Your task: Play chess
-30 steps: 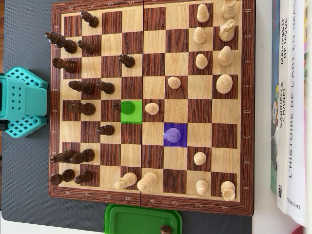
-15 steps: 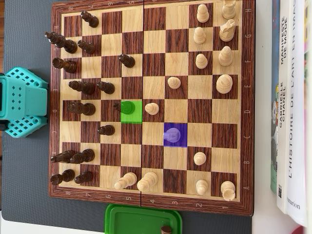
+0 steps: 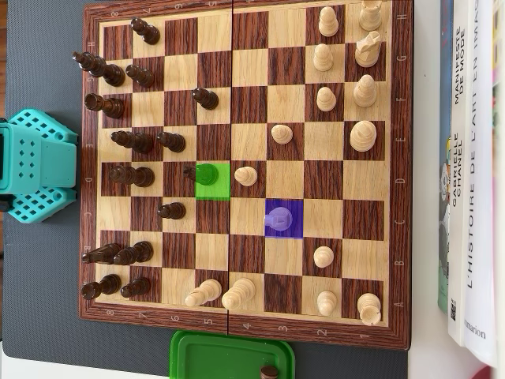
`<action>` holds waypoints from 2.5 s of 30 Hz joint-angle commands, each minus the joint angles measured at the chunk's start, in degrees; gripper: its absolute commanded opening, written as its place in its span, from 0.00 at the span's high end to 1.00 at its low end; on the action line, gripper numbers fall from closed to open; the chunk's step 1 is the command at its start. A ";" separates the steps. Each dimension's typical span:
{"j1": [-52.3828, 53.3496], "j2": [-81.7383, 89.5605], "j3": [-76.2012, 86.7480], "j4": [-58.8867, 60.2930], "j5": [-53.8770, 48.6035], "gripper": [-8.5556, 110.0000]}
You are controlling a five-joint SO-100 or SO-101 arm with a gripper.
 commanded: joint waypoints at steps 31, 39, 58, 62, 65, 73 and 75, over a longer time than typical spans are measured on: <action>0.26 -0.35 1.05 -0.09 -0.18 0.80; 0.35 -0.44 -0.88 1.41 -0.26 0.80; 0.44 -0.35 -8.00 36.91 -0.35 0.80; 0.18 -0.35 -8.53 46.93 -0.35 0.80; -0.09 -0.35 -8.53 52.29 -0.35 0.80; -0.26 -0.79 -8.53 65.39 -0.35 0.80; -0.26 -0.79 -8.53 69.17 -0.35 0.80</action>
